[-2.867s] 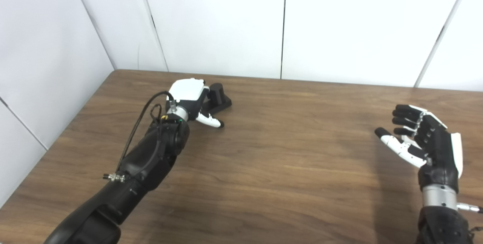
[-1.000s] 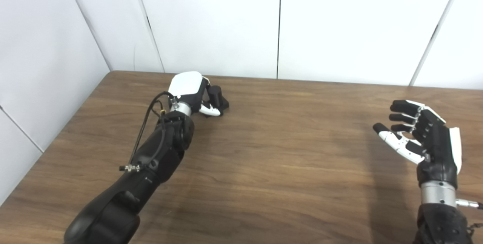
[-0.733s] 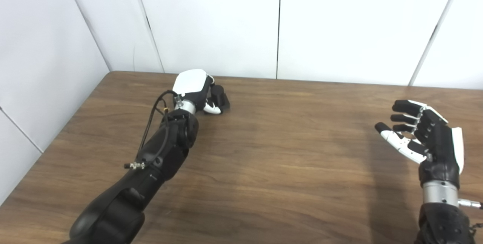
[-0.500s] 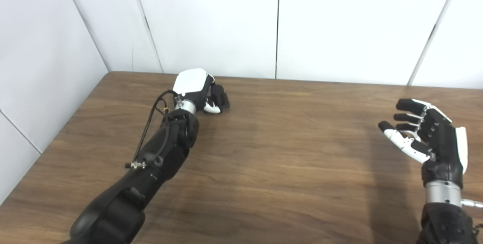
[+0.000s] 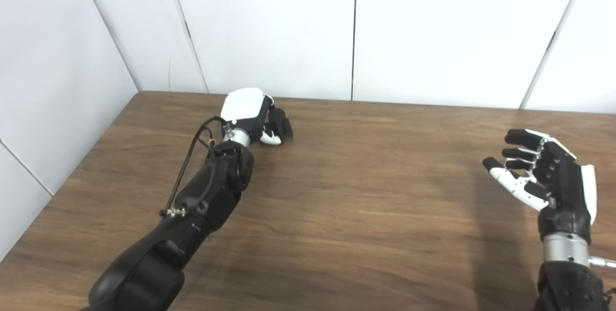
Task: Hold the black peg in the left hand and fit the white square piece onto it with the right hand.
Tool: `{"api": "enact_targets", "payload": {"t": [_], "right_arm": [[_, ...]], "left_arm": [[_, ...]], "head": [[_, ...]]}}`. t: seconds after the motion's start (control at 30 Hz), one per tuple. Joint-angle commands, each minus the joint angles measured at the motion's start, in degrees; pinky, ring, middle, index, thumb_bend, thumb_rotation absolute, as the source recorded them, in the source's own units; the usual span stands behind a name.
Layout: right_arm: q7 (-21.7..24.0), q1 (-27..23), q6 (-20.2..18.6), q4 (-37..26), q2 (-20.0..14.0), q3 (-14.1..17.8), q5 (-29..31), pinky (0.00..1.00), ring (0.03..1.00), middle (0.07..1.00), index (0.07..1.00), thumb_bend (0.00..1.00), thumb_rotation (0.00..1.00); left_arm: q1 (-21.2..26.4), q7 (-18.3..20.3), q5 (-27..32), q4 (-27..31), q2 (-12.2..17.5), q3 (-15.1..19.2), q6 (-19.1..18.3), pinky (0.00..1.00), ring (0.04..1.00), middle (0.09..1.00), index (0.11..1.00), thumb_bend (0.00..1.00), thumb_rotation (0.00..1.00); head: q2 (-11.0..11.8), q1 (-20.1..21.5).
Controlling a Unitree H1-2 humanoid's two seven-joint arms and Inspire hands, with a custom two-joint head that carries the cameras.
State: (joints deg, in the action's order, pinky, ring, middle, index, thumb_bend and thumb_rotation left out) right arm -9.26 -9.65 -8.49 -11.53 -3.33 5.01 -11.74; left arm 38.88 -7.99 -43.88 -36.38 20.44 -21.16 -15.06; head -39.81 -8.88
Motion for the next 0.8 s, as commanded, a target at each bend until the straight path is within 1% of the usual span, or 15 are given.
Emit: {"api": "enact_targets", "payload": {"t": [0.0,0.13,0.23,0.33,0.43,0.53,0.6,0.77], "right_arm": [[-0.01,-1.82,0.94,-2.06,-0.37,-0.01,-0.41,0.55,0.606,0.675,0.642,0.56,0.07],[-0.05,-2.17,1.53,-1.54,-0.22,-0.08,-0.10,0.53,0.598,0.674,0.642,0.56,0.06],[-0.12,-2.22,1.11,-1.75,-0.10,-0.22,-0.37,0.54,0.609,0.678,0.644,0.55,0.06],[-0.02,-2.15,0.32,-2.29,0.20,-0.20,-0.10,0.54,0.616,0.683,0.644,0.55,0.05],[-0.03,-2.12,0.09,-2.56,0.18,-0.25,-0.29,0.55,0.628,0.682,0.643,0.55,0.06],[-0.05,-2.12,0.09,-2.56,0.00,-0.34,-0.54,0.54,0.624,0.679,0.642,0.55,0.07],[-0.03,-2.21,-0.05,-2.50,-0.03,-0.23,-0.33,0.55,0.616,0.676,0.641,0.56,0.07],[-0.01,-2.40,-0.06,-2.28,-0.22,-0.27,-0.45,0.54,0.606,0.673,0.641,0.56,0.08]], "left_arm": [[-1.24,3.80,2.41,0.43,1.50,0.28,1.50,0.80,0.856,0.825,0.484,0.52,0.07],[-2.70,10.08,7.27,4.40,2.78,0.75,5.52,0.84,0.885,0.854,0.485,0.52,0.08],[-3.62,13.39,10.12,6.84,3.49,0.96,7.59,0.87,0.904,0.866,0.488,0.52,0.07],[-4.79,16.80,13.42,9.71,4.16,1.50,9.32,0.83,0.920,0.886,0.491,0.52,0.07],[-5.73,18.05,15.67,10.98,4.26,2.27,11.14,0.83,0.926,0.888,0.491,0.52,0.07],[-6.98,18.79,17.39,12.70,4.24,2.81,13.24,0.86,0.931,0.890,0.491,0.52,0.07],[-7.78,19.08,17.87,13.91,4.14,2.83,14.57,0.86,0.931,0.893,0.491,0.52,0.07],[-9.66,19.73,18.82,16.93,3.30,3.11,15.67,0.83,0.938,0.896,0.491,0.52,0.07]], "head": [[-0.08,-0.06],[-0.05,0.64],[-0.01,0.68],[-0.05,0.81],[-0.21,0.89],[-0.38,1.00],[-0.46,1.16],[-0.43,1.74]]}}
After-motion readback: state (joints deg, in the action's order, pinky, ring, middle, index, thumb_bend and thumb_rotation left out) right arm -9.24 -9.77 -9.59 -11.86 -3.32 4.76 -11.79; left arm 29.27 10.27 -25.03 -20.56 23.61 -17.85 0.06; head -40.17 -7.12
